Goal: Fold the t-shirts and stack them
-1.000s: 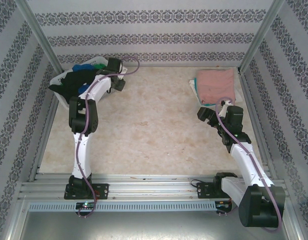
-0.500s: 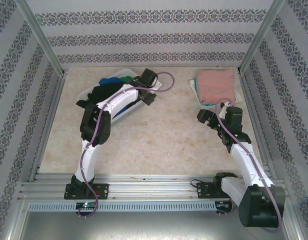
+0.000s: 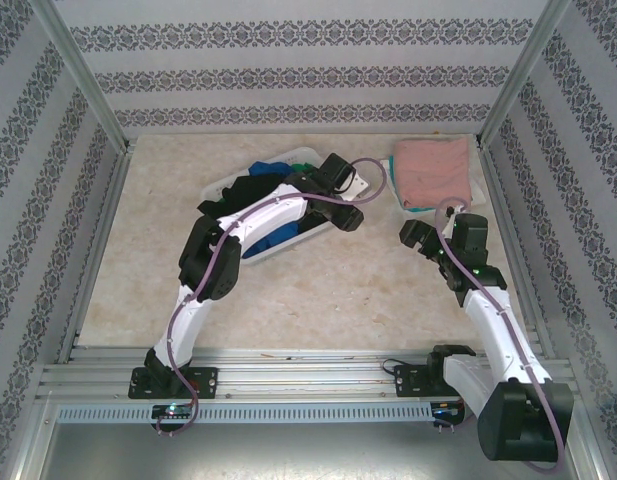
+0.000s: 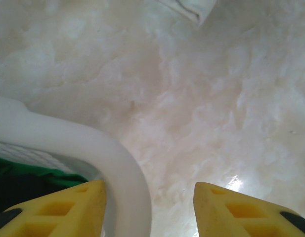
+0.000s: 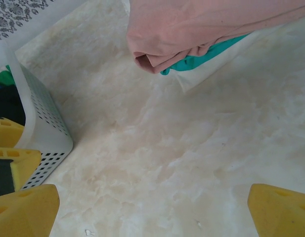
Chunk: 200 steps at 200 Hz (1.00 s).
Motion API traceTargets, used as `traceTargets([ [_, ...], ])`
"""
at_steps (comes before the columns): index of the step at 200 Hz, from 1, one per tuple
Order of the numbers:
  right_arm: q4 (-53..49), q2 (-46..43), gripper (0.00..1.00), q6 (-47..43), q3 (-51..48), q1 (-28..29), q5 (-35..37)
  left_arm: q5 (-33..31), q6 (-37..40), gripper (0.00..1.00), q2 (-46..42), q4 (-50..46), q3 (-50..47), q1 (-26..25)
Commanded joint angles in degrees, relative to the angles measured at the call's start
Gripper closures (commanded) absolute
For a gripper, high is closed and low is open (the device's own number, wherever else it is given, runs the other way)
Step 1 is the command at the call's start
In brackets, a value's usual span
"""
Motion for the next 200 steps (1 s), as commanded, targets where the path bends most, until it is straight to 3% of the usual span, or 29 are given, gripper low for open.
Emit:
traceTargets([
  [1,-0.9,-1.37,0.02,0.85,1.29,0.65,1.55,2.94,-2.44,0.43,-2.53,2.51,-0.36,0.29],
  [21,0.26,-1.17,0.02,1.53,2.2,0.86,-0.08,1.82,-3.07,0.37,-7.96,4.11,-4.41,0.56],
  [46,1.38,2.02,0.02,0.87,5.55,3.76,-0.52,-1.07,-6.23,0.08,-19.23,11.93,-16.26,2.28],
  [61,1.16,5.73,0.02,-0.62,9.01,7.93,0.82,-0.32,-10.28,0.0,-27.61,19.36,-26.42,4.95],
  [78,1.39,10.9,0.02,-2.4,12.98,12.61,2.24,0.62,-17.07,0.0,-37.39,29.05,-38.64,9.95],
  [93,0.57,16.05,0.04,-4.35,17.58,16.29,2.38,-2.72,-22.83,0.0,-45.35,32.73,-47.54,15.12],
  [118,-2.89,25.57,0.08,-8.26,26.79,22.02,3.91,-13.42,-28.91,0.0,-56.09,27.24,-57.37,23.99],
  [140,-5.07,33.52,0.1,-10.42,33.54,25.29,6.25,-17.74,-31.2,0.0,-62.41,21.91,-62.82,30.55],
  [176,-7.77,43.48,0.13,-12.77,41.73,25.4,11.79,-11.03,-32.62,0.01,-60.82,25.11,-67.62,32.8],
  [188,-9.22,46.69,0.15,-13.6,44.95,25.0,12.66,-7.93,-33.89,0.11,-56.97,26.9,-68.09,32.85],
  [200,-11.02,49.95,0.17,-14.6,48.2,24.46,11.81,-3.79,-33.75,0.3,-52.76,29.95,-68.0,32.84],
])
